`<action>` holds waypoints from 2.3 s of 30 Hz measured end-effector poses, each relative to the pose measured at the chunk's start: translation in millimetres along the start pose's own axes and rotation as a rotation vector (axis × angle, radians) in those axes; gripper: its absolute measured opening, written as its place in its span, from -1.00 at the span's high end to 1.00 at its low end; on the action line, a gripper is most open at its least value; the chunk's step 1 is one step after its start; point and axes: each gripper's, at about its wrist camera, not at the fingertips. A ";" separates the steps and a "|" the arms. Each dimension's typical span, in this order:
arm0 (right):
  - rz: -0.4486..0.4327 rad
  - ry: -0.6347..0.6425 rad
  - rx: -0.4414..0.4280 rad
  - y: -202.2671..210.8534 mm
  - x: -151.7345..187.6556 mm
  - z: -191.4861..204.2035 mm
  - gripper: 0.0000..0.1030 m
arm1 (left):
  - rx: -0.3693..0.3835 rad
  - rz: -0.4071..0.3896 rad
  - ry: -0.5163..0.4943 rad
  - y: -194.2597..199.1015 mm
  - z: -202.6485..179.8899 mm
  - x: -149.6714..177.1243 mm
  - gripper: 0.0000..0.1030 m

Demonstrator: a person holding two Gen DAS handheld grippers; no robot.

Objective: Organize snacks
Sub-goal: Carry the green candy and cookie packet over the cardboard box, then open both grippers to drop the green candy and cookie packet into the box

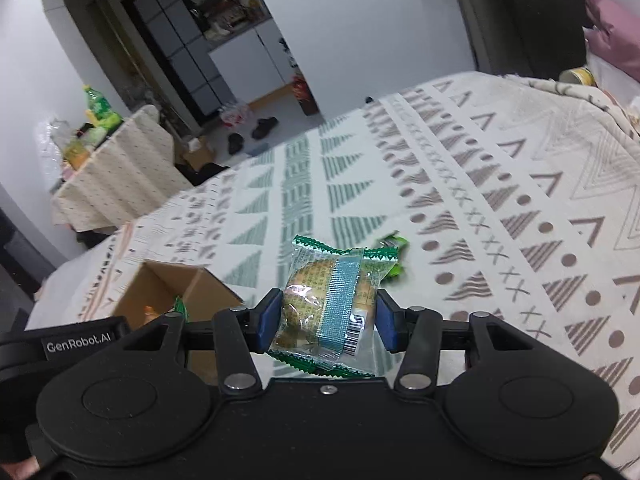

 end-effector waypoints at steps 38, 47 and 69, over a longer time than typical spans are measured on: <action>-0.038 0.173 -0.083 -7.4 -1.9 101.8 0.07 | 0.021 -0.011 0.019 50.7 95.5 -62.1 0.29; -0.001 0.209 -0.083 -28.3 3.1 126.6 0.07 | 0.033 0.073 0.079 35.4 135.3 -63.0 0.28; 0.137 0.225 -0.251 -42.4 25.7 152.3 -0.11 | 0.018 0.078 0.146 48.2 170.4 -61.2 -0.45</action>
Point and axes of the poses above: each gripper's, at about its wrist camera, not at the fingertips, and y roughly against the way its jaws point, z to its left, x to its underside, and after that the axes turned 13 degrees about z, right-handed
